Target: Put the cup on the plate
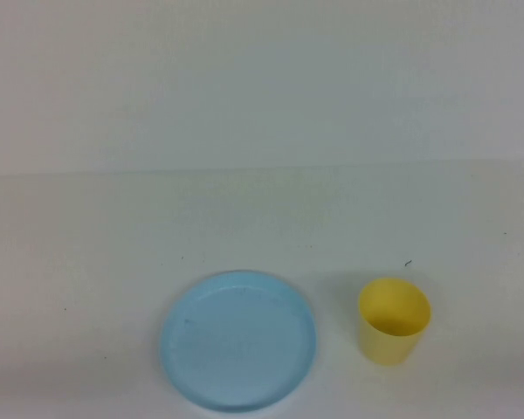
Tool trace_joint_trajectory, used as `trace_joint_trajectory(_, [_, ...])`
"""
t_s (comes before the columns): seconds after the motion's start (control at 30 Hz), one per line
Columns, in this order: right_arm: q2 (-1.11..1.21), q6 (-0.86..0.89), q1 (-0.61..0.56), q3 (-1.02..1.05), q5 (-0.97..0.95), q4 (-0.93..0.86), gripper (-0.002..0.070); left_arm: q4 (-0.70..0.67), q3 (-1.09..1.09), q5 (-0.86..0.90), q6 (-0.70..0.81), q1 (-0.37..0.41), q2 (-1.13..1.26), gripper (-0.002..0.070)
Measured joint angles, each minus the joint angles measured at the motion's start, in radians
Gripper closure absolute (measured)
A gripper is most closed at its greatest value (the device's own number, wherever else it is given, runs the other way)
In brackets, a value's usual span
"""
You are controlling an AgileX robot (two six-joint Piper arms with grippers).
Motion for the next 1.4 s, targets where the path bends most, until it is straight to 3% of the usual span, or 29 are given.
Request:
trace_joint_trajectory(0.43, [0.0, 0.005, 0.0, 0.0, -0.202, 0.0, 0.0675, -0.112, 0.0, -0.045, -0.35, 0.0, 0.0, 0.0675])
trace_joint_trajectory(0.8, [0.0, 0.008, 0.0, -0.023, -0.162, -0.047, 0.0675, -0.113, -0.046, 0.043, -0.415, 0.0, 0.002, 0.0675])
trace_joint_trajectory(0.97, [0.0, 0.031, 0.0, -0.197, 0.108, -0.082, 0.0675, -0.084, -0.229, 0.235, -0.358, 0.0, 0.04, 0.0675])
trace_joint_trajectory(1.13, [0.108, 0.031, 0.0, -0.383, 0.439, -0.071, 0.0675, -0.095, -0.44, 0.512, -0.08, -0.002, 0.223, 0.0675])
trace_joint_trajectory(1.27, [0.268, -0.059, 0.0, -0.495, 0.652, 0.007, 0.0675, -0.195, -0.509, 0.516, 0.065, -0.013, 0.34, 0.0675])
trace_joint_trajectory(1.4, [0.408, -0.238, 0.0, -0.562, 0.741, 0.185, 0.0675, -0.312, -0.558, 0.555, 0.185, -0.071, 0.484, 0.0674])
